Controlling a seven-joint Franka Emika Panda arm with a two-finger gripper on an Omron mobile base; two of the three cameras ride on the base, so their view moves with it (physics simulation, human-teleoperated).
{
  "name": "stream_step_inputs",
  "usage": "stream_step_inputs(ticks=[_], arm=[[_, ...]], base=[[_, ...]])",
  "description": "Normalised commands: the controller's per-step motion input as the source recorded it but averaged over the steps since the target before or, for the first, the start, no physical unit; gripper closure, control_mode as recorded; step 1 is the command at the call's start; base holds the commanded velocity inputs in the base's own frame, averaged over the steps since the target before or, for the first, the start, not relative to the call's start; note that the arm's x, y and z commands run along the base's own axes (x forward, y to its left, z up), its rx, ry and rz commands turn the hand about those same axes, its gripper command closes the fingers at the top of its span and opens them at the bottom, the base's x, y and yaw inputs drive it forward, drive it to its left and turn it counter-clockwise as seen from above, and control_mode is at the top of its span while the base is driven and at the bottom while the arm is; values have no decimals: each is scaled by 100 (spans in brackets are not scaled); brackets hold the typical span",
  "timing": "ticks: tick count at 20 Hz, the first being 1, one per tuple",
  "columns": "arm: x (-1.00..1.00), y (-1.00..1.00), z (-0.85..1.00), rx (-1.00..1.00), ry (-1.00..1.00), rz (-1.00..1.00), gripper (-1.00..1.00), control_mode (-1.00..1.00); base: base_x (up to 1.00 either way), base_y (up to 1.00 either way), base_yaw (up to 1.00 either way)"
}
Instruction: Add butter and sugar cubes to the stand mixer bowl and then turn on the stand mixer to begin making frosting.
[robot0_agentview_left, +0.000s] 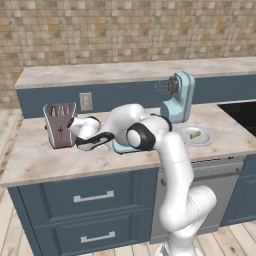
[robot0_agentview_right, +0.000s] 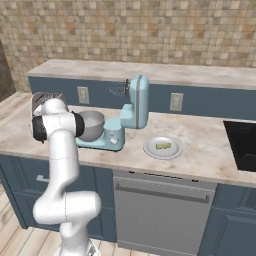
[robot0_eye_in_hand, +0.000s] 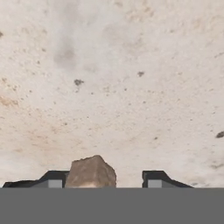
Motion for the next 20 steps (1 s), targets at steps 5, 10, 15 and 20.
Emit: stream_step_inputs(ticks=[5,10,15,20], arm=[[-12,-3,-13,-2,0,-1,100,-100],[-41,-4,-3,0,0,-1,100,-100],[-62,0,43,1,-7,0,100,-100],[-69,-1,99,8,-14,0,100,-100]], base=[[0,0,0],[0,0,0],[0,0,0],[0,0,0]])
